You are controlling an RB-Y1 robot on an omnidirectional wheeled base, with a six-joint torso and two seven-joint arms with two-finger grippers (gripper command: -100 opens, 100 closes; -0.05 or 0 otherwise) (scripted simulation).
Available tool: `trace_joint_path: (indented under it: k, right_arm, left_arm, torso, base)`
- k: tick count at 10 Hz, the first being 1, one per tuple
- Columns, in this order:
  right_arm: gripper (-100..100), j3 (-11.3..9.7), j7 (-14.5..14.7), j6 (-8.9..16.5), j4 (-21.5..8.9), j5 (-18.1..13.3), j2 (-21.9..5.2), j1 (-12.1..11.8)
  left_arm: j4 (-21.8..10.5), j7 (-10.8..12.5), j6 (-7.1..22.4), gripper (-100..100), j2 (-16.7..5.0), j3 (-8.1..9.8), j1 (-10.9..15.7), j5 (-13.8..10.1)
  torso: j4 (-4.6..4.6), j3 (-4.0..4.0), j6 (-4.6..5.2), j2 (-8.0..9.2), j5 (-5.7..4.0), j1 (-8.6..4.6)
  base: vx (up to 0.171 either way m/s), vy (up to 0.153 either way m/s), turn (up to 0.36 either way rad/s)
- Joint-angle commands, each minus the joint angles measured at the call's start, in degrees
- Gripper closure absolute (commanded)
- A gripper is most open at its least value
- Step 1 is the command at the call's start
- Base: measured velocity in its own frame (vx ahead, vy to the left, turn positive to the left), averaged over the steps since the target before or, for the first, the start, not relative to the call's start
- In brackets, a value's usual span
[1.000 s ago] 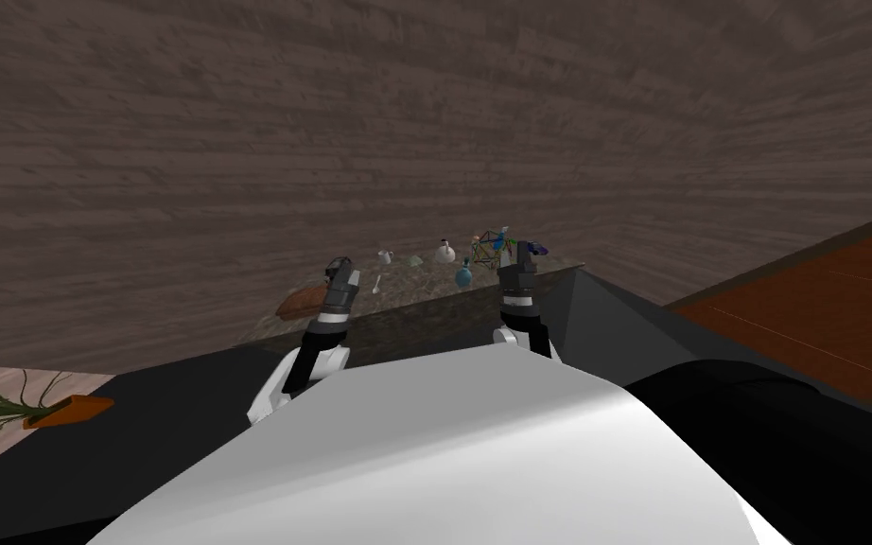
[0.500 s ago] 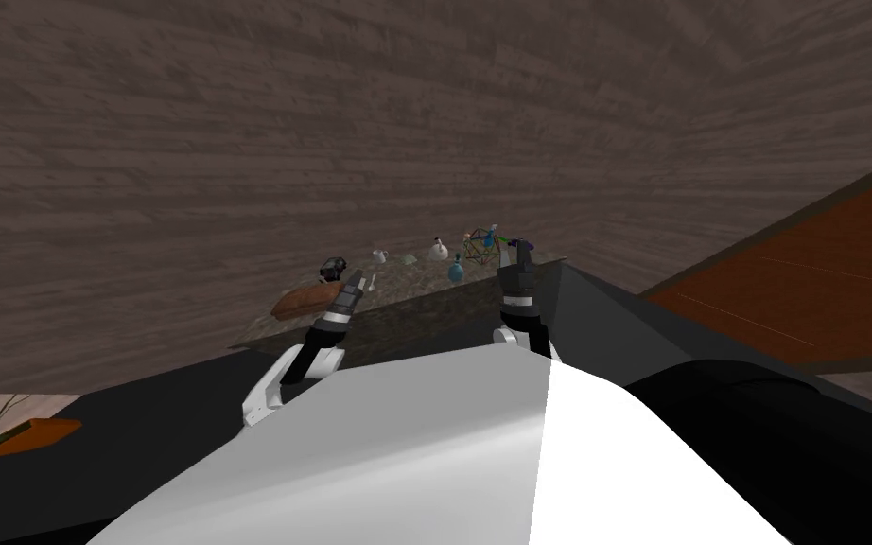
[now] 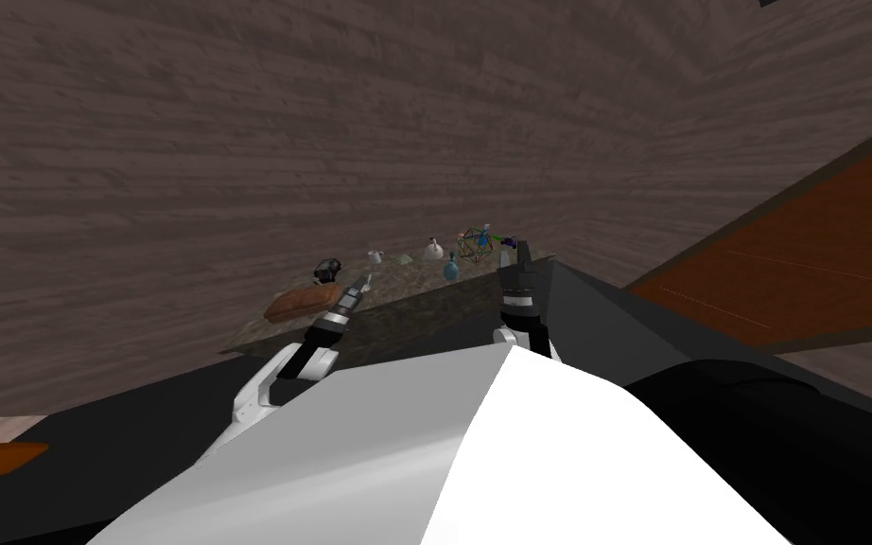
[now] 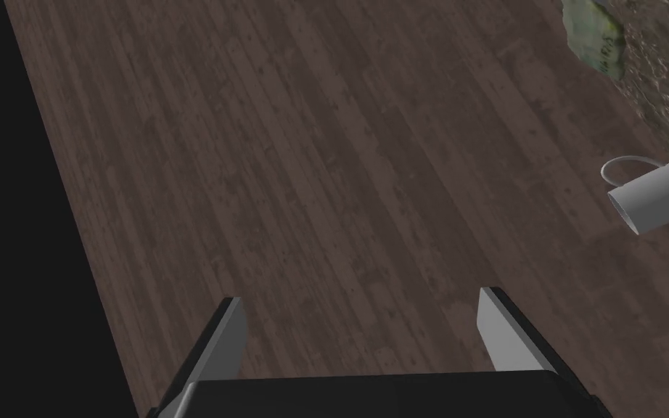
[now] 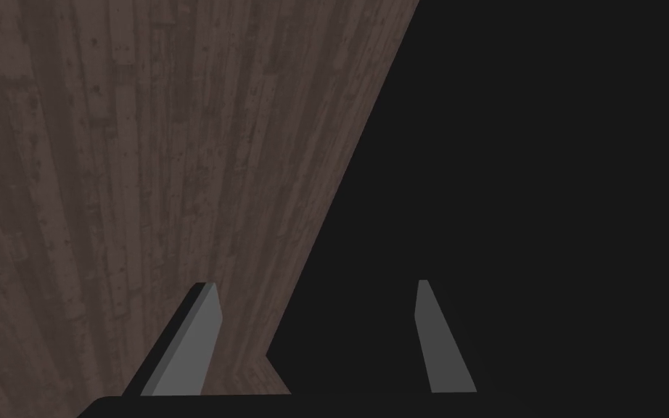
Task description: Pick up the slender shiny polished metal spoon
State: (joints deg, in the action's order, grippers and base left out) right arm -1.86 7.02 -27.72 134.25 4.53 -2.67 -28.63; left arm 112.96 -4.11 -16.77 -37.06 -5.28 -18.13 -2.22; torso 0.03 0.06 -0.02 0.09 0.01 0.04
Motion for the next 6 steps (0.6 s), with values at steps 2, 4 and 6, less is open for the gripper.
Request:
trace_joint_path:
  k: [2, 4, 6]
  right_arm:
    - [0, 0.0, 0.0, 0.0, 0.0, 0.0, 0.0, 0.01]
    - [0, 0.0, 0.0, 0.0, 0.0, 0.0, 0.0, 0.0]
    - [0, 0.0, 0.0, 0.0, 0.0, 0.0, 0.0, 0.0]
  left_arm:
    - [-3.34, 0.86, 3.55, -100, -4.68, -1.1, 0.19, -1.04]
    - [-5.03, 1.38, 5.83, -100, -7.8, -1.63, 0.16, -1.51]
    - [-6.73, 1.98, 7.8, -100, -10.74, -2.18, 0.04, -1.97]
  torso:
    - [-0.01, -0.01, 0.03, -0.01, 0.0, -0.01]
    - [-0.01, -0.02, -0.01, -0.04, -0.01, -0.01]
    - [-0.02, -0.05, 0.0, -0.09, 0.0, -0.01]
  base:
    - [-0.025, -0.018, -0.161]
    - [-0.012, -0.016, -0.095]
    - [0.003, -0.015, -0.091]
